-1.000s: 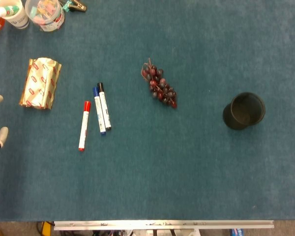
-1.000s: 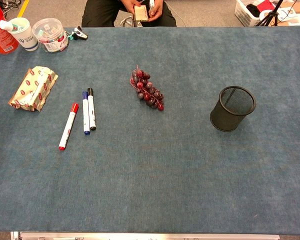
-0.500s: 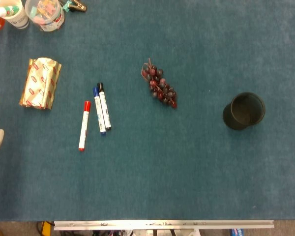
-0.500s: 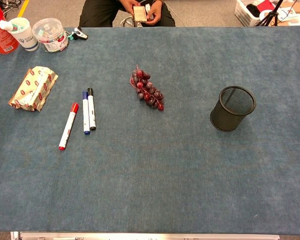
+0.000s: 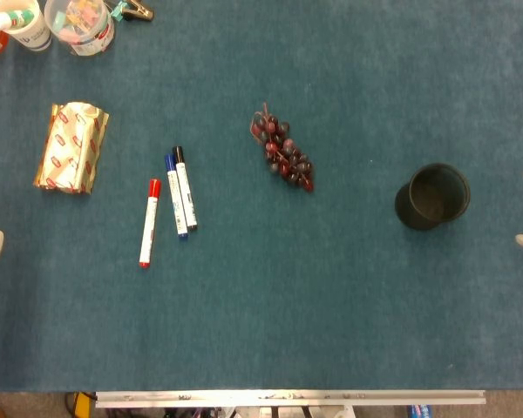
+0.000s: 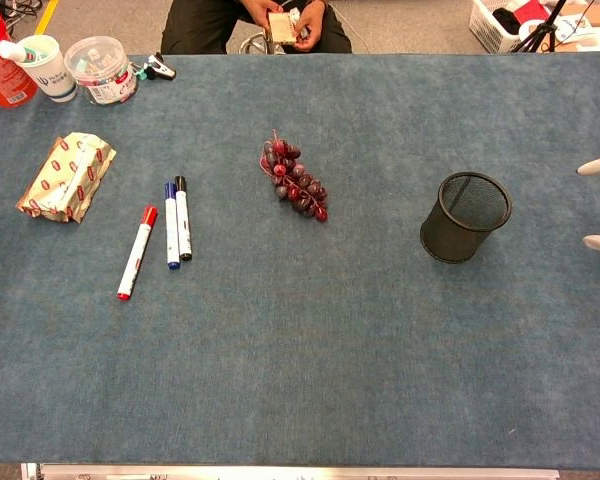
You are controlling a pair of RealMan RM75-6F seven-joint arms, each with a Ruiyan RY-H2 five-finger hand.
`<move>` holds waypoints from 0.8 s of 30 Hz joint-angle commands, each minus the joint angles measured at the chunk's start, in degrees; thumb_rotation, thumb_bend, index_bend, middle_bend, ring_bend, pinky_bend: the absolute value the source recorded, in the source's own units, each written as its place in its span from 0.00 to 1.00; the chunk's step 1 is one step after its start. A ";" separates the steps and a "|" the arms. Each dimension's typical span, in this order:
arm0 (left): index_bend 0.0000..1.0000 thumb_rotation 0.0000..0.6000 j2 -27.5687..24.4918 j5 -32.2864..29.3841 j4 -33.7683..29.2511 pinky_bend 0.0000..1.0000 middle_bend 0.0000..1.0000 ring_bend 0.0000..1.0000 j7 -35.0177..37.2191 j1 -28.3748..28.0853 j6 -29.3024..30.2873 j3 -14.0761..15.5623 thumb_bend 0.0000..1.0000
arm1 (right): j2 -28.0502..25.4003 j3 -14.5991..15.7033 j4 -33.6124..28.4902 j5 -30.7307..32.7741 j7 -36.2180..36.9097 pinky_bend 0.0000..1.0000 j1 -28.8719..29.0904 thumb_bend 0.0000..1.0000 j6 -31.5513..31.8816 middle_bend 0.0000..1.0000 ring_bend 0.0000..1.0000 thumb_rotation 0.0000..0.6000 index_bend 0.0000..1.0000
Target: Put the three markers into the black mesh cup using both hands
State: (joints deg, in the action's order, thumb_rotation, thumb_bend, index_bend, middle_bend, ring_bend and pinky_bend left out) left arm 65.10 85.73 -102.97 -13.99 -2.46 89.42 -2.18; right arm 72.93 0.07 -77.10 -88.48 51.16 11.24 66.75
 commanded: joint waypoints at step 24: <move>0.28 1.00 -1.55 0.65 -1.09 0.10 0.27 0.22 0.57 1.07 1.34 -0.11 0.26 | 17.75 1.29 21.88 -4.43 -2.04 0.00 6.04 0.00 1.48 0.12 0.00 1.00 0.17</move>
State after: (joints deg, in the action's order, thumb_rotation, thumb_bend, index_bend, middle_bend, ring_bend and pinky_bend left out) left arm 63.54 86.38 -104.06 -13.42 -1.39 90.76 -2.30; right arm 90.21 1.36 -55.63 -93.01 48.74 16.97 68.32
